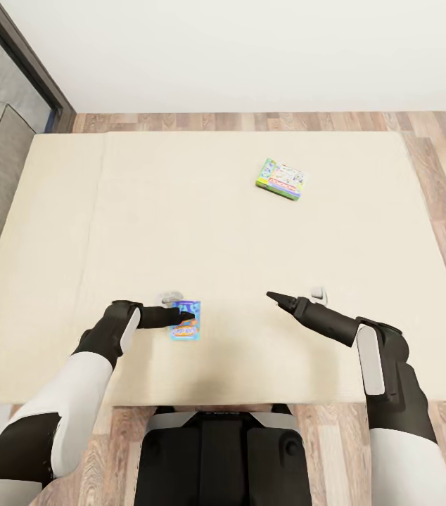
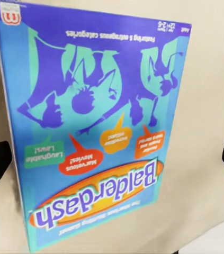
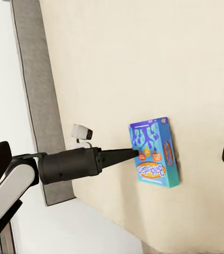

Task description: Put all the toys in the child's room - the three board games (two on the bed and one on the table), the two jigsaw puzzles on the table, and the tennis ball on the table - inside the toy box on the table in the child's room.

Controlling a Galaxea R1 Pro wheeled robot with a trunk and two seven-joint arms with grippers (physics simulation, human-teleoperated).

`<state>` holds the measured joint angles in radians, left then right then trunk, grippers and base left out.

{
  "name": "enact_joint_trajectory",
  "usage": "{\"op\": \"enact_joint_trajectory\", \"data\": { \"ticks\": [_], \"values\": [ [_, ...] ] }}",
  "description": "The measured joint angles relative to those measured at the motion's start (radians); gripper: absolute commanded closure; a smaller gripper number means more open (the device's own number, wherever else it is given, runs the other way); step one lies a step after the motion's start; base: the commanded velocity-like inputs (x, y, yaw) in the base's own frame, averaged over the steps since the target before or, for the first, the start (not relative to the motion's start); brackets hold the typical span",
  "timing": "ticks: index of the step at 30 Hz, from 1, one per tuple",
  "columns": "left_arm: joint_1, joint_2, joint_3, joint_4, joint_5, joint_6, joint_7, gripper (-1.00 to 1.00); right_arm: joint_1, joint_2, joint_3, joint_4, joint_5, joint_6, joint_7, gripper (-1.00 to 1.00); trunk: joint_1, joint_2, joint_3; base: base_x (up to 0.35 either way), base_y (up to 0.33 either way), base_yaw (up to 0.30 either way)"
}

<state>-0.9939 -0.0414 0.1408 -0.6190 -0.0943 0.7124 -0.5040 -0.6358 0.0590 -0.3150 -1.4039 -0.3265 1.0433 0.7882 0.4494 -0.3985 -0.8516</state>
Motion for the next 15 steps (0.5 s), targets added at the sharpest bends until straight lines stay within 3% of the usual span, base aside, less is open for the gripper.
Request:
{"op": "enact_joint_trajectory", "data": {
  "ticks": [15],
  "values": [
    [-0.001, -0.001, 0.0, -0.002, -0.001, 0.002, 0.0, -1.0, 0.0, 0.0, 0.0, 0.0, 0.0, 0.0, 0.0, -1.0, 0.0, 0.0, 0.0, 0.0, -0.304, 0.0]
  ]
}}
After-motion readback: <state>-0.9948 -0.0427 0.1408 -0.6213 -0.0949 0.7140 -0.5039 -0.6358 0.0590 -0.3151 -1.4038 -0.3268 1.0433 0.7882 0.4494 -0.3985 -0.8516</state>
